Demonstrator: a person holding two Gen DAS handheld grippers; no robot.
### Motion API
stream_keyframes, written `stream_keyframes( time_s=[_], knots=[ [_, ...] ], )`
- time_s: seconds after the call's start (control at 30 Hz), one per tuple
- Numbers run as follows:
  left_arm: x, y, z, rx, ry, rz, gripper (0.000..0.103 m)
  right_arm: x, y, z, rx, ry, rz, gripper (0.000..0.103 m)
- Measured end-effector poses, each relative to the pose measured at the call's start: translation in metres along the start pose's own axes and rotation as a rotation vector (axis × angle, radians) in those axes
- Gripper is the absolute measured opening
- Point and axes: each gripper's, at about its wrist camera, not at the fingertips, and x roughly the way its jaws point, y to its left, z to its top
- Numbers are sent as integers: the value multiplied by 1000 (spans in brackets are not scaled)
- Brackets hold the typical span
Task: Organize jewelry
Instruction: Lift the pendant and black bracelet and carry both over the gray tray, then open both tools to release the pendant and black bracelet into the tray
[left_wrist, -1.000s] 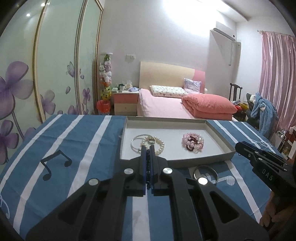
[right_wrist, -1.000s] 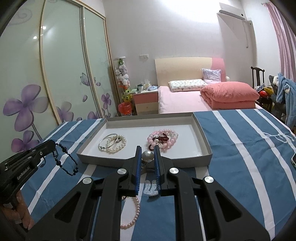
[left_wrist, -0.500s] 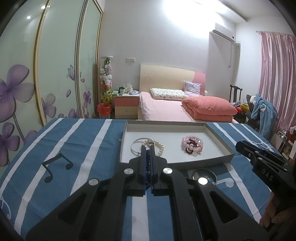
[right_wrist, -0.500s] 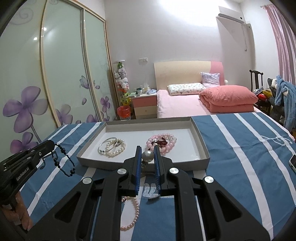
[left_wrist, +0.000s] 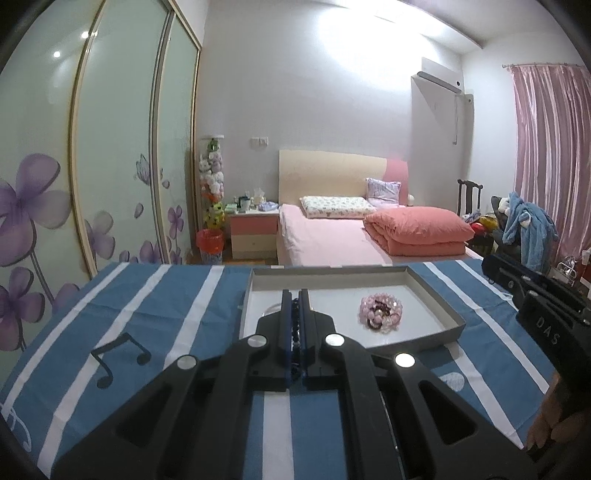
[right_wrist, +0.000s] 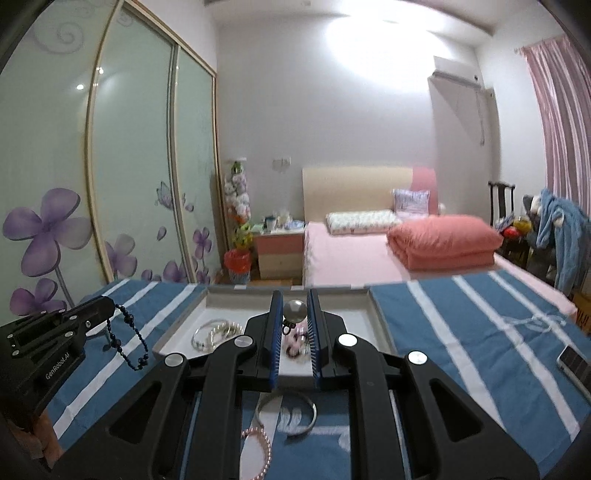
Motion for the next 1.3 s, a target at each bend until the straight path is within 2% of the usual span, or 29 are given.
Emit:
stream_keyframes(
  time_s=[0.33, 0.6, 0.77, 1.07, 1.23, 1.3],
  knots=[
    [13, -6, 12, 24, -32, 13, 4, 8, 10, 12, -50, -80, -15, 14],
    [47, -5, 21, 15, -7, 3, 4, 37, 5, 15, -21, -55, -19, 14],
    [81, -6, 24, 11, 31, -16, 5, 66, -6, 17, 15, -1, -7, 14],
    [140, -10, 20, 1, 124, -44, 5, 125, -14, 5, 79, 161, 25, 14],
    [160, -9, 14, -10, 158, -58, 5, 147, -20, -3, 117, 237, 41, 14],
    [166, -10, 12, -20, 168, -64, 9, 157, -21, -5, 124, 276, 61, 14]
  ],
)
